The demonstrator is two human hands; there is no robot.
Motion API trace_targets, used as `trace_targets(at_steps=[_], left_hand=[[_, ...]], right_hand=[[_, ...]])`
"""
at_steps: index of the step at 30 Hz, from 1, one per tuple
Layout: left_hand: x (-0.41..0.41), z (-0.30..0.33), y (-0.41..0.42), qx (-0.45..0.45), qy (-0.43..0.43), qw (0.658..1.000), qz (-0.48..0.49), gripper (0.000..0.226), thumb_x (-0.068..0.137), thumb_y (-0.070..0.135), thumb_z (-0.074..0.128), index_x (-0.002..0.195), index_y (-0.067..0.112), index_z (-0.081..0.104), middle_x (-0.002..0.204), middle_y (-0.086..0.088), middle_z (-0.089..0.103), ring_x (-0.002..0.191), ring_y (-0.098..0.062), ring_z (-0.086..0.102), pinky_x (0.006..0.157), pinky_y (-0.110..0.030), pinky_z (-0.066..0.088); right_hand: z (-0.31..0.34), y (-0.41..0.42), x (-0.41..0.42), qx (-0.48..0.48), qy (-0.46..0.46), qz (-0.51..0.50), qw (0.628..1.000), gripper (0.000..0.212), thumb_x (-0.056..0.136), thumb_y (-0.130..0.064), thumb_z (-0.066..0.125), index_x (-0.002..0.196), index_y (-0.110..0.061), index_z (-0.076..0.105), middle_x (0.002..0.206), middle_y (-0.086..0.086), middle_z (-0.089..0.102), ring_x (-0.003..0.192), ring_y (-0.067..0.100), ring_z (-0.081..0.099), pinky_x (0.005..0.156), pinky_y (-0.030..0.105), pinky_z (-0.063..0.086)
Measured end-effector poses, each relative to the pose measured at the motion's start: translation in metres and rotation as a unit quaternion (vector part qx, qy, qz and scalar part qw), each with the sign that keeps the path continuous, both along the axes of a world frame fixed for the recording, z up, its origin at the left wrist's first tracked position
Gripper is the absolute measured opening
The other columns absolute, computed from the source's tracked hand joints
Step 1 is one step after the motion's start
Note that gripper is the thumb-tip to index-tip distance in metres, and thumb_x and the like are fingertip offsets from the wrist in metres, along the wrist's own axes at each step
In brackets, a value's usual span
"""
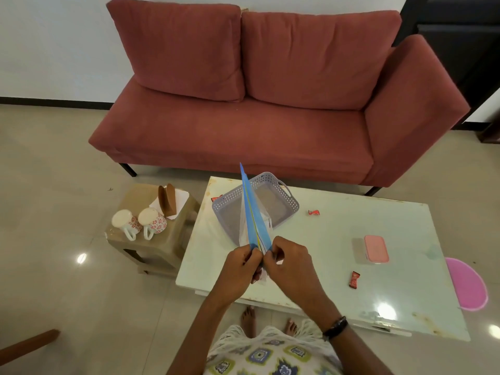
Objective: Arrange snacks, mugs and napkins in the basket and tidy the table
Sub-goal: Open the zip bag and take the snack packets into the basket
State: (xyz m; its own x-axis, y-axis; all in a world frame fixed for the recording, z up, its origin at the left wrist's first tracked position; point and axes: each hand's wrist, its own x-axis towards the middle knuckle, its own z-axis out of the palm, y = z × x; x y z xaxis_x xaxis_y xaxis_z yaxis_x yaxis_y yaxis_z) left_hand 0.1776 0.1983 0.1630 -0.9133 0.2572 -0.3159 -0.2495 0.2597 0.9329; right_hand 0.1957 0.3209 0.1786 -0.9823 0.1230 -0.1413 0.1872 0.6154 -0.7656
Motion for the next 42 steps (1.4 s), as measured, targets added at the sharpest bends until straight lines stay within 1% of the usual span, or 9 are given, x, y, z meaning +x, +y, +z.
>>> trace_targets(at_steps=[3,6,10,13,19,24,27,33,42], left_hand=[[-0.001,-0.001,-0.008,0.021,-0.015,0.999,-0.045,0.031,0.098,0.007,0.035,0.07,0.008,0.047,0.05,0.01,0.043,0.044,-0.007,0.038,0.046,-0.019,0.034],[0.001,-0.002,-0.012,0.02,-0.027,0.996,-0.079,0.034,0.097,0.006,0.037,0.065,0.012,0.049,0.048,0.01,0.046,0.045,-0.007,0.038,0.046,-0.019,0.034],[0.007,-0.003,-0.014,-0.016,-0.021,0.995,-0.1,0.037,0.097,0.01,0.041,0.062,0.02,0.05,0.048,0.01,0.047,0.044,-0.004,0.04,0.048,-0.015,0.035],[0.011,-0.007,-0.013,-0.078,0.009,0.99,-0.113,0.031,0.097,0.015,0.043,0.067,0.013,0.05,0.053,0.004,0.048,0.043,-0.003,0.043,0.05,-0.014,0.037],[0.015,-0.008,-0.011,-0.139,0.074,0.984,-0.079,0.036,0.084,0.024,0.045,0.061,-0.004,0.043,0.056,-0.011,0.037,0.05,-0.01,0.03,0.053,-0.024,0.03],[0.006,0.0,-0.013,-0.168,0.038,0.982,-0.072,0.045,0.078,0.037,0.045,0.067,-0.007,0.047,0.059,-0.015,0.043,0.053,-0.018,0.037,0.055,-0.037,0.038],[0.001,0.002,-0.015,-0.245,0.003,0.965,-0.098,0.045,0.08,0.047,0.048,0.071,0.003,0.051,0.068,-0.017,0.059,0.059,-0.024,0.053,0.065,-0.042,0.052],[-0.02,0.0,-0.004,-0.365,0.089,0.923,-0.076,0.026,0.088,0.045,0.053,0.086,0.02,0.049,0.09,-0.004,0.066,0.079,-0.022,0.064,0.074,-0.036,0.054],[-0.018,-0.011,0.006,-0.227,0.055,0.97,-0.07,0.027,0.089,0.022,0.051,0.088,-0.004,0.058,0.087,-0.026,0.064,0.08,-0.039,0.061,0.08,-0.051,0.052]], right_hand=[[0.006,0.01,-0.008,-0.087,-0.092,0.039,0.991,0.017,0.081,-0.021,0.063,0.075,-0.005,0.057,0.074,0.01,0.068,0.07,0.025,0.066,0.067,0.033,0.053],[0.009,0.015,-0.017,-0.067,-0.14,0.101,0.983,0.014,0.081,-0.022,0.06,0.078,-0.009,0.06,0.084,0.01,0.069,0.081,0.027,0.067,0.078,0.04,0.056],[0.015,0.01,-0.024,0.004,-0.159,0.14,0.977,0.024,0.081,-0.022,0.059,0.06,-0.019,0.048,0.069,0.002,0.056,0.069,0.022,0.059,0.062,0.03,0.049],[0.017,0.005,-0.019,0.054,-0.143,0.134,0.979,0.033,0.082,-0.019,0.058,0.056,-0.024,0.039,0.063,-0.005,0.045,0.058,0.007,0.042,0.051,0.013,0.028],[0.001,0.005,-0.009,0.156,-0.077,0.065,0.983,0.01,0.079,-0.012,0.05,0.074,-0.01,0.042,0.068,0.002,0.043,0.065,0.023,0.041,0.047,0.019,0.019],[0.007,0.014,-0.008,0.074,-0.027,0.074,0.994,0.014,0.081,-0.018,0.06,0.07,-0.011,0.053,0.068,0.008,0.062,0.061,0.025,0.052,0.052,0.023,0.033],[0.006,0.011,-0.006,0.089,-0.014,0.104,0.991,0.014,0.082,-0.016,0.057,0.071,-0.009,0.052,0.069,0.01,0.062,0.062,0.025,0.052,0.054,0.026,0.035],[0.004,0.011,-0.004,0.101,-0.023,0.138,0.985,0.02,0.084,-0.016,0.054,0.068,-0.012,0.043,0.065,0.004,0.049,0.055,0.015,0.034,0.051,0.022,0.027],[0.005,0.017,-0.004,0.151,-0.074,0.101,0.981,0.019,0.089,-0.029,0.05,0.092,-0.012,0.057,0.088,0.004,0.065,0.075,0.023,0.056,0.065,0.03,0.042]])
